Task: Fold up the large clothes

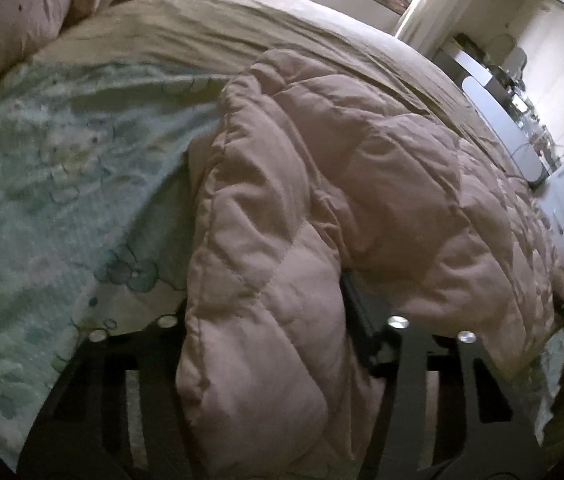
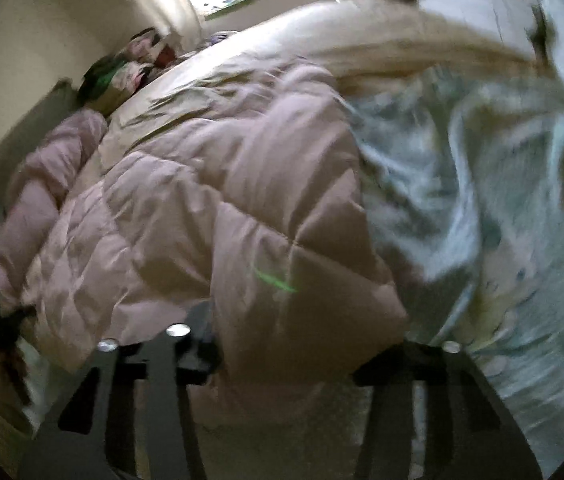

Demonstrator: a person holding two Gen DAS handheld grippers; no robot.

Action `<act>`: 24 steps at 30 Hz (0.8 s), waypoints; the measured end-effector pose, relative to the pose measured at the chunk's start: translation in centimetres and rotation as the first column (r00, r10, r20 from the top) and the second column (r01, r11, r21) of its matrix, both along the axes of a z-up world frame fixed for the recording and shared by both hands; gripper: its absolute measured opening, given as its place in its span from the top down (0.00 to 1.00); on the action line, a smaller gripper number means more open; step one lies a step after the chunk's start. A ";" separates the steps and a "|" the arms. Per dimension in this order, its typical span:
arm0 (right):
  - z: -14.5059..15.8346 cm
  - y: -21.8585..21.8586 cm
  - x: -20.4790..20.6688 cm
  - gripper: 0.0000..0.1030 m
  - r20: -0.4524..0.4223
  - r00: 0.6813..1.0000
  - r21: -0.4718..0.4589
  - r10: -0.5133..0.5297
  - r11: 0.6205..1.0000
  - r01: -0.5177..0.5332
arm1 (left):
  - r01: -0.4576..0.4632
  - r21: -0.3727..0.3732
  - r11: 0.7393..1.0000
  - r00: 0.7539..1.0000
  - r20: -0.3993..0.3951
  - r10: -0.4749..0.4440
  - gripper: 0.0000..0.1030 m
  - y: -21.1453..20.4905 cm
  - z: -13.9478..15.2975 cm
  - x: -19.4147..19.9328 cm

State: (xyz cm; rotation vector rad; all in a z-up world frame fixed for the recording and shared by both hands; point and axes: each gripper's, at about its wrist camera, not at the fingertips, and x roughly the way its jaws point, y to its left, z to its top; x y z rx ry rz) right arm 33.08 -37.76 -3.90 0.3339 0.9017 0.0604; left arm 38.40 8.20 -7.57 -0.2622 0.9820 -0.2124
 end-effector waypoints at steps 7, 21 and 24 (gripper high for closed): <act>5.1 6.5 -2.2 0.73 0.107 0.984 -0.296 0.144 0.949 -0.106 | 0.031 0.053 0.998 0.996 0.079 -0.035 0.75 -0.2 3.1 -1.5; 10.5 12.4 -8.0 0.75 0.242 0.923 -0.387 0.300 0.902 -0.192 | 0.042 0.122 0.992 0.983 0.172 -0.062 0.79 0.4 7.5 -6.2; 11.1 13.4 -9.2 0.75 0.253 0.912 -0.398 0.321 0.894 -0.204 | 0.047 0.141 0.989 0.979 0.188 -0.073 0.79 0.5 8.2 -7.5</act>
